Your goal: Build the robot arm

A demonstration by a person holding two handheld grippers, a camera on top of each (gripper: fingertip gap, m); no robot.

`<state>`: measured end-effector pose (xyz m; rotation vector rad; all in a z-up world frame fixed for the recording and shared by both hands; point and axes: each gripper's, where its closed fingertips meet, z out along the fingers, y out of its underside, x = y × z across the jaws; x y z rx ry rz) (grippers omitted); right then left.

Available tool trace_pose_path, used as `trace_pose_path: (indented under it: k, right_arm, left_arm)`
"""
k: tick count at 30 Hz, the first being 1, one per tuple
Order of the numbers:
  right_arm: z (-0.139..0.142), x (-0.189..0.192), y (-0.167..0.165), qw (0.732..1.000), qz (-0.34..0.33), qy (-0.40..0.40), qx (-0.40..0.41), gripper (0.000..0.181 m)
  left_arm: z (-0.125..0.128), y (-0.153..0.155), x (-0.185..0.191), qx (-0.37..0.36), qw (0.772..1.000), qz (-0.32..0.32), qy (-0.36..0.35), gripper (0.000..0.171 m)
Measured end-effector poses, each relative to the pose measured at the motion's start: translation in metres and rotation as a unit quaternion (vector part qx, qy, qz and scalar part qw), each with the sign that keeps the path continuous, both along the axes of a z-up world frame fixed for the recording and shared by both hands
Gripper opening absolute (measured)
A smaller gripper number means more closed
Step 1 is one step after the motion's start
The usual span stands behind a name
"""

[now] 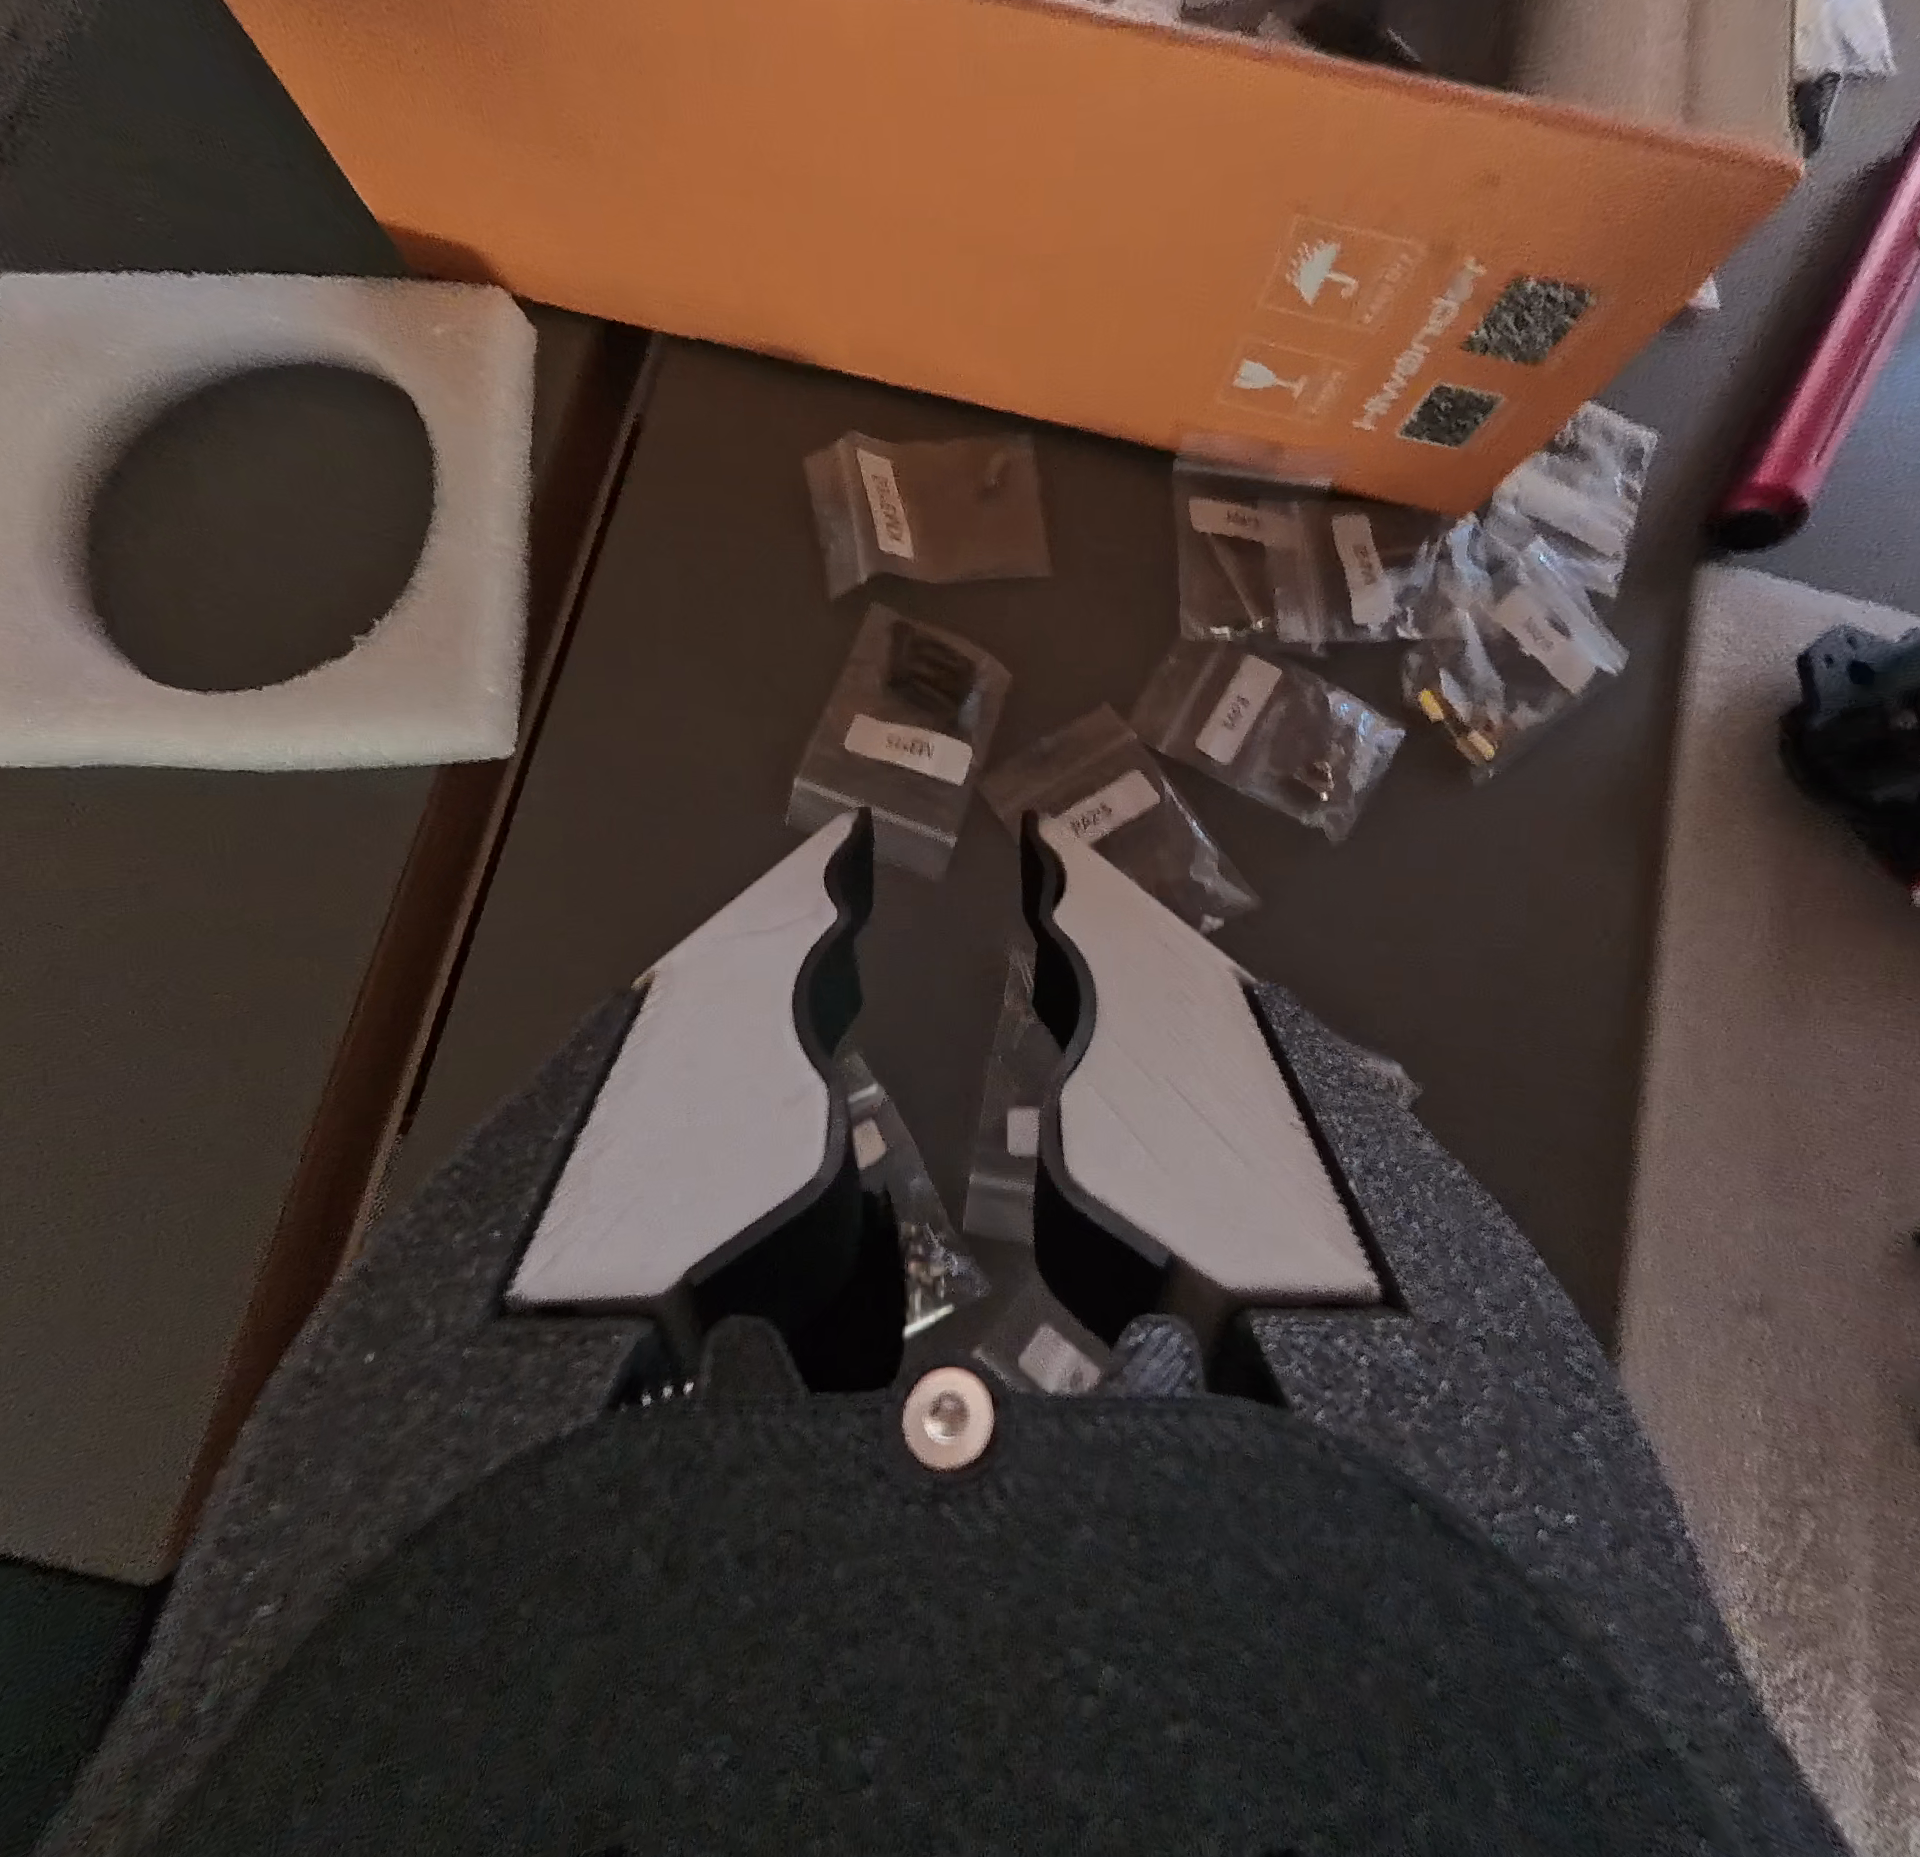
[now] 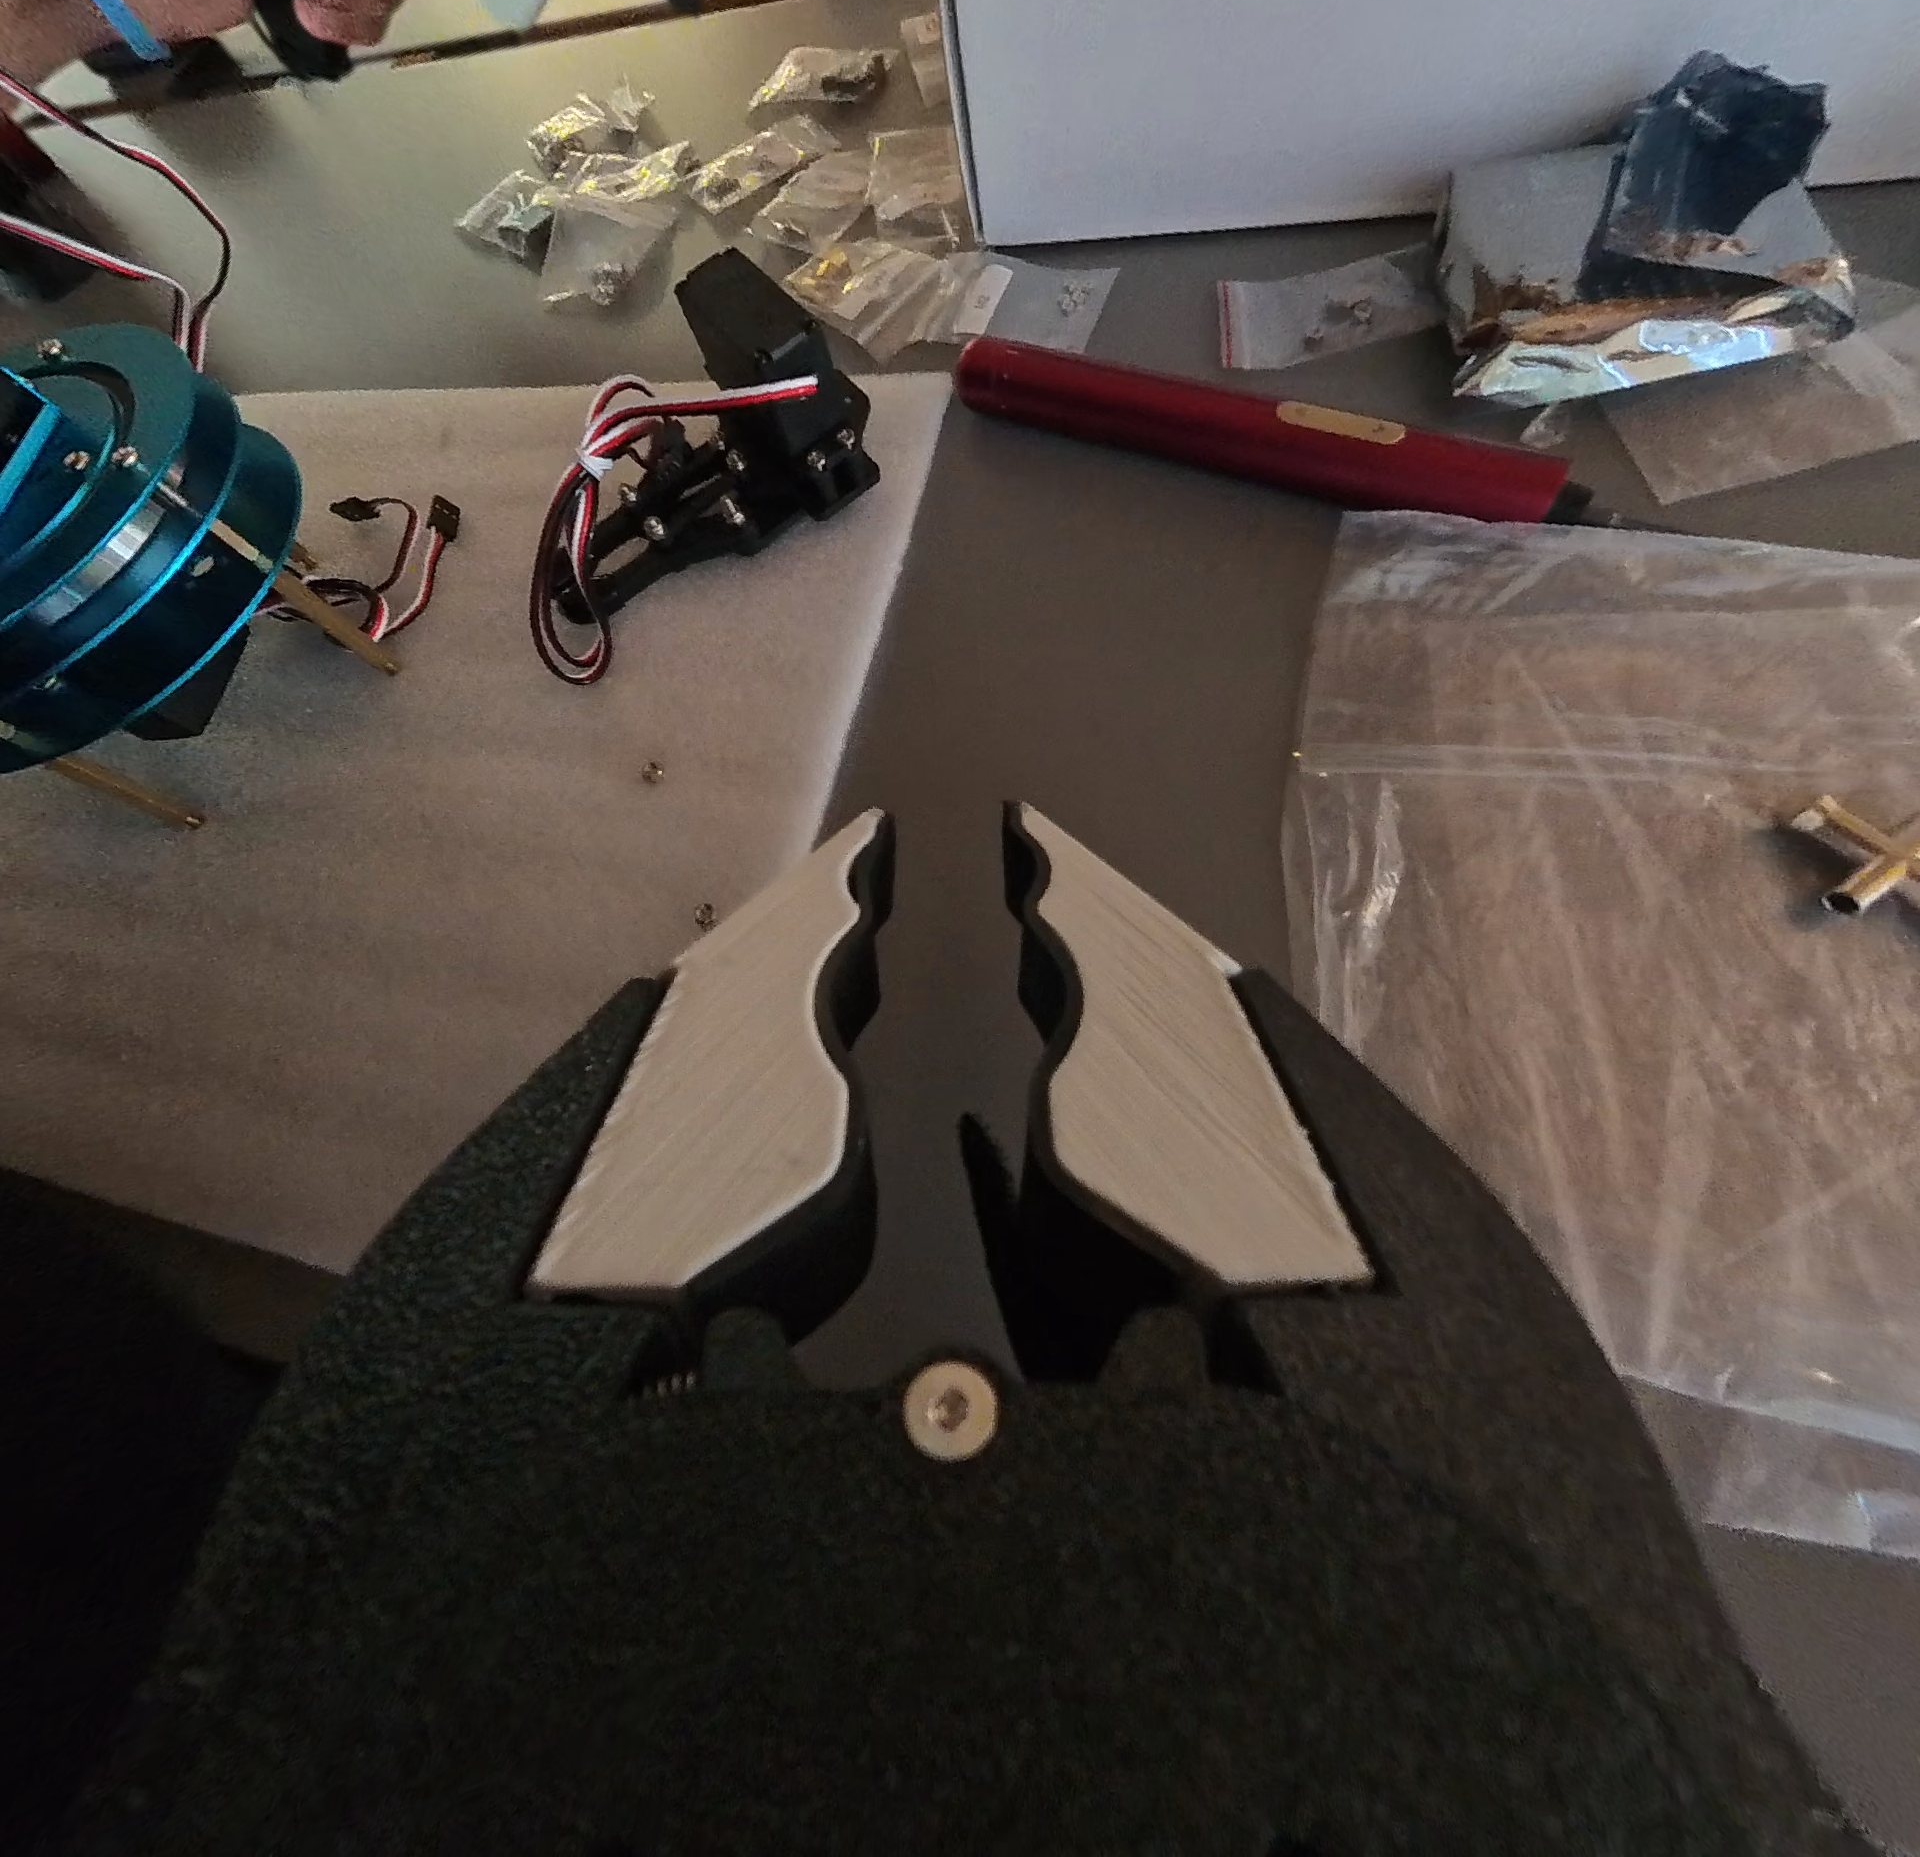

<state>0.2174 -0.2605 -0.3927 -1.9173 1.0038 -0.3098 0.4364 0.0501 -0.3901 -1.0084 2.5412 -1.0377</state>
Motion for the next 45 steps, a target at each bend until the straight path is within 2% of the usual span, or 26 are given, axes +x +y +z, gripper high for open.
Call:
trace_pose_path:
  k: [6,12,17,26,45]
  right_arm:
    - [-0.002,-0.005,-0.005,1.0,-0.008,0.002,-0.002,0.02]
    - [-0.003,-0.008,-0.013,1.0,-0.022,0.003,-0.001,0.02]
    - [-0.005,-0.012,-0.019,0.999,-0.033,0.005,0.001,0.02]
    - [-0.004,-0.015,-0.026,0.999,-0.042,0.004,-0.003,0.02]
    - [-0.005,-0.015,-0.016,1.0,-0.029,0.002,-0.003,0.02]
  left_arm:
    - [0.001,-0.021,0.014,0.004,1.0,-0.01,-0.005,0.028]
    - [0.0,-0.034,0.013,0.011,1.0,-0.024,-0.013,0.027]
    - [-0.009,-0.033,0.009,0.006,1.0,-0.018,0.005,0.027]
    - [-0.01,-0.032,0.005,-0.007,1.0,-0.009,0.017,0.027]
    - [-0.011,-0.021,0.0,-0.004,1.0,0.001,0.02,0.027]
